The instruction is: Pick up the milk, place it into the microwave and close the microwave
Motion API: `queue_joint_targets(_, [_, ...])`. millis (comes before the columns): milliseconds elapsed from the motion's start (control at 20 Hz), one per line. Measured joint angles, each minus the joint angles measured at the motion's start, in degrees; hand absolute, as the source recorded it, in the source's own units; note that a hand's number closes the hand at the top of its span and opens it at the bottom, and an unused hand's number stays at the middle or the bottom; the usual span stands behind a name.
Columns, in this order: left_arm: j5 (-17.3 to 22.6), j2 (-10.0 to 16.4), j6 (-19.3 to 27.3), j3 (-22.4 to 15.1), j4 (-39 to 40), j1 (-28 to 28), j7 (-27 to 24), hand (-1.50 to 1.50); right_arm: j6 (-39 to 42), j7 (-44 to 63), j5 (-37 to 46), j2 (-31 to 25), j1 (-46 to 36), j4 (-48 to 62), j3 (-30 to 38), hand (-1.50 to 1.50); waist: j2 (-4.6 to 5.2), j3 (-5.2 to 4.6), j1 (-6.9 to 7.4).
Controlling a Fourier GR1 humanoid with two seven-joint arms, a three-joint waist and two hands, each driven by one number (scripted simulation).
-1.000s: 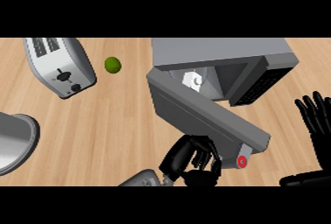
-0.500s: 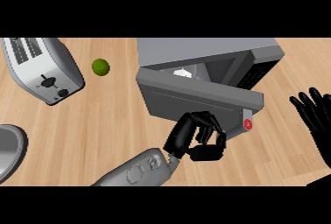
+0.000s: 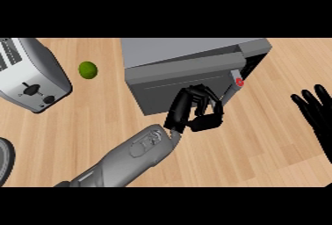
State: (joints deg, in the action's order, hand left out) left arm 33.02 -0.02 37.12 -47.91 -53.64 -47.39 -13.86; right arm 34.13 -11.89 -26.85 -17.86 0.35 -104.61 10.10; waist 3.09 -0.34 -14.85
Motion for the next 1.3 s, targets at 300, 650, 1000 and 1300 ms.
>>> queue_joint_targets(300, [5.8,0.0,0.6,3.4,0.6,-1.2,-4.2,1.50,0.3,2.1,-3.2,-1.2,-0.8,-0.9,0.1,-1.50,0.63,-0.11,-1.43])
queue_joint_targets(650, [9.9,0.0,0.5,3.7,0.9,-0.9,-8.7,1.50,0.2,4.2,-6.0,-2.9,-2.1,-2.0,0.9,-1.50,0.80,-0.01,-2.22])
queue_joint_targets(1000, [12.5,0.0,0.5,3.5,1.7,-0.9,-12.9,1.50,0.1,5.8,-8.7,-4.6,-3.5,-3.1,1.6,-1.50,0.92,0.06,-2.78])
queue_joint_targets(1300, [14.2,0.0,0.4,3.0,2.2,-1.1,-15.7,1.50,-0.5,7.2,-10.7,-5.5,-4.6,-3.6,1.9,-1.50,1.09,0.12,-2.95])
